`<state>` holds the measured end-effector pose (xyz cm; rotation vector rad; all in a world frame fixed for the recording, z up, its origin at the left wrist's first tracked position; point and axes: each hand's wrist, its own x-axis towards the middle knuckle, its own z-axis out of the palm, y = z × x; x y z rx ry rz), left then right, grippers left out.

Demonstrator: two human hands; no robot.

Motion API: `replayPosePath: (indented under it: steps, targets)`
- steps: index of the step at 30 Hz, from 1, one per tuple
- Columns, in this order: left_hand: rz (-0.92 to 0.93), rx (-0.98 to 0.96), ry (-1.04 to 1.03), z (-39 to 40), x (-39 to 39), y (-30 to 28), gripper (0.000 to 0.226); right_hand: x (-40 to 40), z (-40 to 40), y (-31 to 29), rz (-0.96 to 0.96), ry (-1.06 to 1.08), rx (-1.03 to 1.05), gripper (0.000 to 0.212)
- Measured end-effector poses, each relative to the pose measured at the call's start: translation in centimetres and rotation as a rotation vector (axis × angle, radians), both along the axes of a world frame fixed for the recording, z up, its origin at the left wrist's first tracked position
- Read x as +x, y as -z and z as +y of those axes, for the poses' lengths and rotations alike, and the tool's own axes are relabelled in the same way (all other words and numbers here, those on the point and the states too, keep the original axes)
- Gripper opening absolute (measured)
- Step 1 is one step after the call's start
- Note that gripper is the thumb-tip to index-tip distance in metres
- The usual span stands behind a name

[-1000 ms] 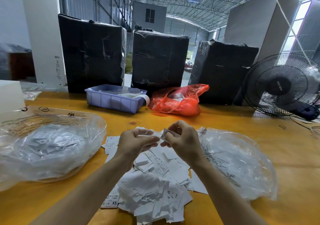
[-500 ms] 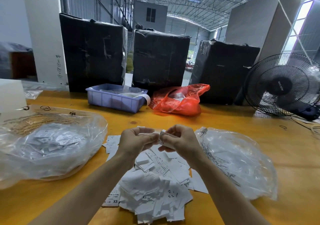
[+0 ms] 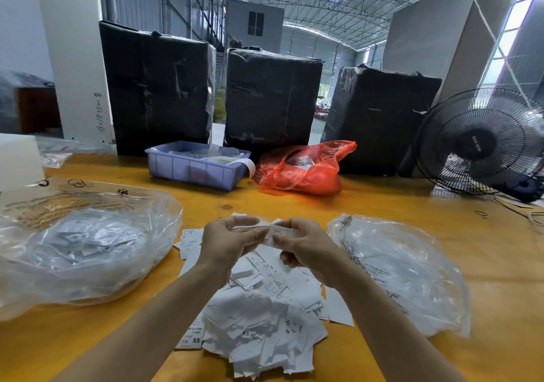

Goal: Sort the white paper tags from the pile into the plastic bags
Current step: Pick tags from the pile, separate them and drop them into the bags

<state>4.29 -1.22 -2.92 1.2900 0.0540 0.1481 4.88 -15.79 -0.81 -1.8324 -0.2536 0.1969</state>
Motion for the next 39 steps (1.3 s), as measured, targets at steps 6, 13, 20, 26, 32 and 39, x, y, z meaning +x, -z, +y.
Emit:
replayPosePath:
  steps: [6,13,20,26,32,39]
  targets:
    - [-0.014,0.027,0.048,-0.5,-0.1,0.1,0.021,-0.2,0.2,0.0,0.069,-0.065,0.002,0.031]
    - [-0.002,0.001,0.023,-0.4,0.1,0.4,0.019,-0.1,0.0,0.1,0.028,-0.056,-0.015,0.048]
    - [-0.037,-0.09,-0.072,-0.7,0.3,0.6,0.027,0.3,-0.2,0.7,-0.169,0.162,0.202,0.026]
    - [-0.082,-0.089,-0.208,-1.0,0.2,1.0,0.037,0.0,1.6,1.4,-0.347,0.023,-0.049,0.02]
    - [-0.047,-0.124,-0.16,-1.4,0.0,1.2,0.025,0.1,0.9,1.2,-0.336,-0.033,-0.111,0.027]
    - [0.061,0.009,-0.027,0.1,0.5,0.3,0.014,0.5,-0.2,0.5,-0.332,0.071,-0.136,0.041]
